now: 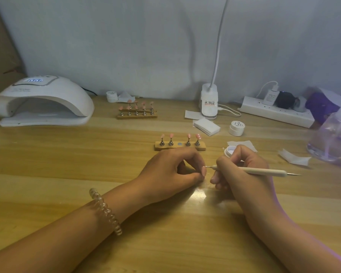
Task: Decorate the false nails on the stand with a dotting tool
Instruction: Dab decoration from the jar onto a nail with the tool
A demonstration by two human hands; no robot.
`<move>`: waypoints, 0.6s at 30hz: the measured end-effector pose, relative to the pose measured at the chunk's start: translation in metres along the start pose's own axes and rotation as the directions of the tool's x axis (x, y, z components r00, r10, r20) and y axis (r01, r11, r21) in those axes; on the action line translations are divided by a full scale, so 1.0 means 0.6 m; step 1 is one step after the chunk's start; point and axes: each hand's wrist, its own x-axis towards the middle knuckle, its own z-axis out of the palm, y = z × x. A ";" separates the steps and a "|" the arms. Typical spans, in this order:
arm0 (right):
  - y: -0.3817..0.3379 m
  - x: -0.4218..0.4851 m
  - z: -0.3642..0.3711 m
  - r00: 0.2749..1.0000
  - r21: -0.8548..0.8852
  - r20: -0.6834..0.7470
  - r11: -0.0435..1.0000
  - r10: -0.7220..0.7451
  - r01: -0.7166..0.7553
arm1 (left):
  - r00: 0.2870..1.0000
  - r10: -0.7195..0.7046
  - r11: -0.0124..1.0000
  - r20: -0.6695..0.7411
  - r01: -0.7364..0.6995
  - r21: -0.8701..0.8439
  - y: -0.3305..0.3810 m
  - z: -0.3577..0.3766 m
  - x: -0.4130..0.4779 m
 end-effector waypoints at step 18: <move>0.000 -0.002 -0.001 1.000 -0.008 -0.001 1.000 -0.002 0.002 | 1.000 0.006 1.000 0.001 -0.006 0.005 0.003 -0.002 0.000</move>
